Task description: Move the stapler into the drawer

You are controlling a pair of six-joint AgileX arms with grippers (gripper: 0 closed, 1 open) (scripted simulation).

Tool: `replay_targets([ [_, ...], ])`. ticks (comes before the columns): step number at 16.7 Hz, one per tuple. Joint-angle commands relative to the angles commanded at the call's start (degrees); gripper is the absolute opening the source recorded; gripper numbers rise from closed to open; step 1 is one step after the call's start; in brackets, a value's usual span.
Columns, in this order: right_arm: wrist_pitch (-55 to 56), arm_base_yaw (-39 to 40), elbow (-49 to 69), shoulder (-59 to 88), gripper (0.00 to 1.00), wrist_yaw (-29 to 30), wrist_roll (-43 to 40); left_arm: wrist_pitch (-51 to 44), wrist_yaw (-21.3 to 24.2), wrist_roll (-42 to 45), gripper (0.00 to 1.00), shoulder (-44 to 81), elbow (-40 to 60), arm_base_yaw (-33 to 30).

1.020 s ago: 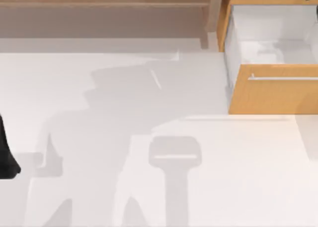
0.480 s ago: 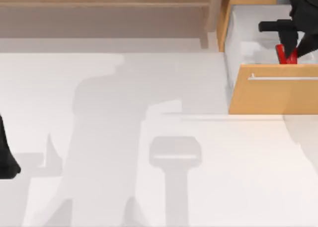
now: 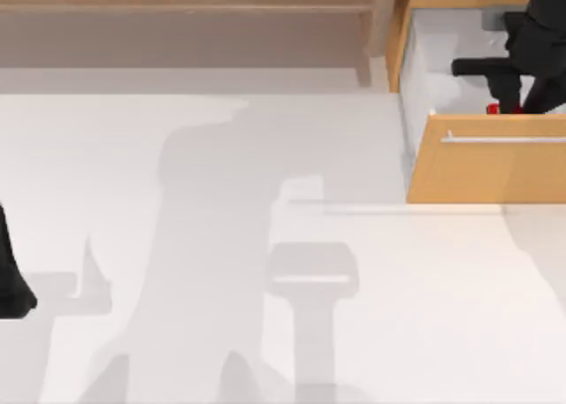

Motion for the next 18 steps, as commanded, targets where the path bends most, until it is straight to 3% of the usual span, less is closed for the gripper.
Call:
replay_targets([
  [6, 0.2, -0.2, 0.4, -0.9, 0.0, 0.2, 0.6, 0.0, 0.0, 0.0, 1.0, 0.0, 0.0, 0.0],
  [14, -1.4, 0.7, 4.2, -12.5, 0.0, 2.1, 8.8, 0.0, 0.0, 0.0, 1.0, 0.0, 0.0, 0.0],
  [18, -0.5, 1.0, 2.2, -9.7, 0.0, 1.7, 7.3, 0.0, 0.0, 0.0, 1.0, 0.0, 0.0, 0.0],
])
